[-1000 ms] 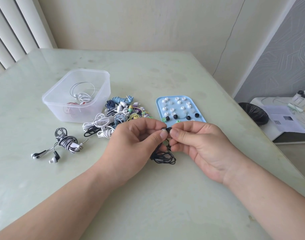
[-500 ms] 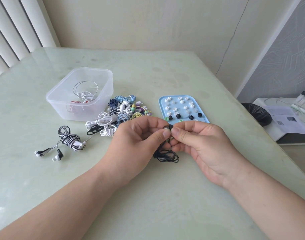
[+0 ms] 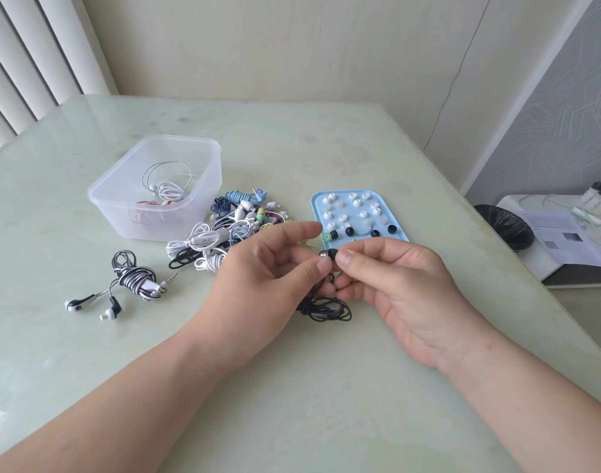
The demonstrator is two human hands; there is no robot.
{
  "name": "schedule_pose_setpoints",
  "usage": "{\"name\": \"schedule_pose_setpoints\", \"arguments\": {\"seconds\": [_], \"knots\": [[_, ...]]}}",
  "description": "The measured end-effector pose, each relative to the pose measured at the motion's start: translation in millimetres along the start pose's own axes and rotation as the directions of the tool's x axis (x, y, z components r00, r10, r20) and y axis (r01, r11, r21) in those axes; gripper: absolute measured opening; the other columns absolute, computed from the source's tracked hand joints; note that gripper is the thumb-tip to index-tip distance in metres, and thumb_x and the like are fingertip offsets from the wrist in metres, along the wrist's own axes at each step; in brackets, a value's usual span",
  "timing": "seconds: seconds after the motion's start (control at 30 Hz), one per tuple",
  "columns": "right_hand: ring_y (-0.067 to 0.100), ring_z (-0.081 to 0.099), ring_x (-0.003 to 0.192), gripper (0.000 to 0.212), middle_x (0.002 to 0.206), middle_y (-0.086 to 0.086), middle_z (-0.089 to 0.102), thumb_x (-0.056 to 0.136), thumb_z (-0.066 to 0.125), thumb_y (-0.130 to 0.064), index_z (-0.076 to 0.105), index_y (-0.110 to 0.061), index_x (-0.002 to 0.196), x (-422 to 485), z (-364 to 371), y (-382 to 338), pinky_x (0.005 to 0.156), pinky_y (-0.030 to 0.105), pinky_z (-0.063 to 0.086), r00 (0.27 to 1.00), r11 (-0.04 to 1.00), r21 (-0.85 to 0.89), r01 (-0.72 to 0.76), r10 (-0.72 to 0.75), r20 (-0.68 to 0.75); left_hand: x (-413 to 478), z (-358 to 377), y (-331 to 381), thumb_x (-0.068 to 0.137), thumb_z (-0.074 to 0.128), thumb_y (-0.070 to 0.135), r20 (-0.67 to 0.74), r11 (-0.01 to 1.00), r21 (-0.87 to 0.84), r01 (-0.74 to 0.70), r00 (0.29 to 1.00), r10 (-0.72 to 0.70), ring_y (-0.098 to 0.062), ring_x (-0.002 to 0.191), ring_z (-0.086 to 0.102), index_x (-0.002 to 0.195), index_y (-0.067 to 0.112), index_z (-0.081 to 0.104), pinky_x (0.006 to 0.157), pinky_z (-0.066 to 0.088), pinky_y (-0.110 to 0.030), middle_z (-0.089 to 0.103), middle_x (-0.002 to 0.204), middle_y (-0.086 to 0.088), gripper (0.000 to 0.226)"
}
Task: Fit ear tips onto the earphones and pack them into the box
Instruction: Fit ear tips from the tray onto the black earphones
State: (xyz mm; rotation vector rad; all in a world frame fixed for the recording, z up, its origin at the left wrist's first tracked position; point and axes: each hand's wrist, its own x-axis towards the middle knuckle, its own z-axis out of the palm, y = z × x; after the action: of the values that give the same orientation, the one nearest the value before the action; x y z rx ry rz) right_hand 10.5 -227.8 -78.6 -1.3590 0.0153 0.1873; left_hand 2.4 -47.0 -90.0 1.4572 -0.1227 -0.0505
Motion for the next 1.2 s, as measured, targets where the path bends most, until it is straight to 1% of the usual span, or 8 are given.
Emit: {"name": "schedule_pose_setpoints", "arguments": {"seconds": [0.2,0.37,0.47,0.63,0.87,1.0,1.07,1.2], "knots": [[0.026,0.067,0.075,0.007,0.088,0.024,0.073,0.087,0.073,0.000,0.077,-0.002,0.092,-2.1,-1.5,1.0,0.067,0.033,0.057,0.997,0.994,-0.076,0.077,-0.076,0.013,-0.5,0.4,0.8,0.099,0.062,-0.001,0.087,0.998,0.054,-0.022,0.996,0.017,-0.014,0.079,0.075,0.117,0.005,0.073,0.076,0.059,-0.022,0.080,0.096,-0.008,0.022],[0.032,0.074,0.075,0.012,0.086,0.019,0.077,0.087,0.072,0.005,0.079,-0.003,0.093,-3.7,0.6,2.9,0.071,0.031,0.059,0.978,0.961,-0.182,0.207,-0.210,0.000,-0.6,-0.9,0.6,0.099,0.061,-0.003,0.079,1.000,0.012,-0.015,0.997,0.014,-0.026,0.084,0.078,0.115,-0.002,0.071,0.078,0.061,-0.027,0.079,0.096,-0.016,0.019],[0.026,0.075,0.076,0.014,0.085,0.020,0.077,0.089,0.071,0.004,0.079,-0.003,0.098,-5.7,2.6,2.6,0.072,0.027,0.058,0.979,0.961,-0.186,0.203,-0.202,0.026,0.4,-2.0,0.0,0.098,0.063,-0.001,0.052,1.000,0.000,0.003,0.999,-0.003,-0.023,0.082,0.077,0.116,0.001,0.072,0.076,0.060,-0.025,0.080,0.095,-0.015,0.020],[0.035,0.072,0.080,0.010,0.088,0.024,0.076,0.089,0.072,-0.002,0.079,-0.003,0.096,-5.2,1.0,-2.7,0.072,0.032,0.058,0.986,0.974,-0.149,0.169,-0.168,0.015,1.9,-3.1,0.7,0.096,0.065,0.001,0.063,1.000,-0.030,-0.005,0.998,0.007,-0.024,0.079,0.074,0.117,0.007,0.069,0.075,0.060,-0.029,0.076,0.091,-0.019,0.023],[0.023,0.069,0.069,0.015,0.080,0.017,0.075,0.083,0.076,0.006,0.076,-0.004,0.095,-4.8,-1.8,-5.5,0.064,0.029,0.057,0.977,0.964,-0.164,0.211,-0.211,0.018,2.4,-6.3,1.4,0.096,0.063,0.001,0.129,0.999,-0.051,-0.012,0.991,0.018,-0.024,0.070,0.069,0.107,0.002,0.072,0.070,0.058,-0.029,0.073,0.083,-0.019,0.014],[0.019,0.073,0.071,0.021,0.082,0.008,0.079,0.084,0.074,0.009,0.077,-0.004,0.100,-6.7,-3.7,-7.8,0.069,0.026,0.058,0.961,0.926,-0.257,0.276,-0.266,0.071,2.0,-5.0,4.7,0.093,0.064,0.008,0.138,0.994,-0.102,0.029,0.990,-0.015,-0.021,0.067,0.067,0.111,0.004,0.072,0.068,0.058,-0.031,0.074,0.081,-0.013,0.020],[0.021,0.076,0.075,0.020,0.084,0.008,0.080,0.084,0.075,0.008,0.078,-0.004,0.100,-7.2,-3.5,-8.0,0.074,0.030,0.061,0.952,0.904,-0.300,0.305,-0.295,0.078,2.5,-5.3,5.5,0.088,0.067,0.013,0.137,0.990,-0.127,0.061,0.990,-0.043,-0.021,0.064,0.066,0.114,0.002,0.069,0.065,0.057,-0.030,0.074,0.082,-0.013,0.028],[0.024,0.078,0.081,0.018,0.086,0.006,0.080,0.084,0.077,0.006,0.079,-0.007,0.097,-8.6,-2.6,-9.3,0.084,0.038,0.062,0.940,0.858,-0.386,0.340,-0.324,0.107,3.4,-7.2,5.1,0.088,0.067,0.013,0.169,0.992,-0.109,0.066,0.985,-0.047,-0.019,0.063,0.064,0.103,0.000,0.071,0.062,0.055,-0.028,0.071,0.080,-0.011,0.020]]}}
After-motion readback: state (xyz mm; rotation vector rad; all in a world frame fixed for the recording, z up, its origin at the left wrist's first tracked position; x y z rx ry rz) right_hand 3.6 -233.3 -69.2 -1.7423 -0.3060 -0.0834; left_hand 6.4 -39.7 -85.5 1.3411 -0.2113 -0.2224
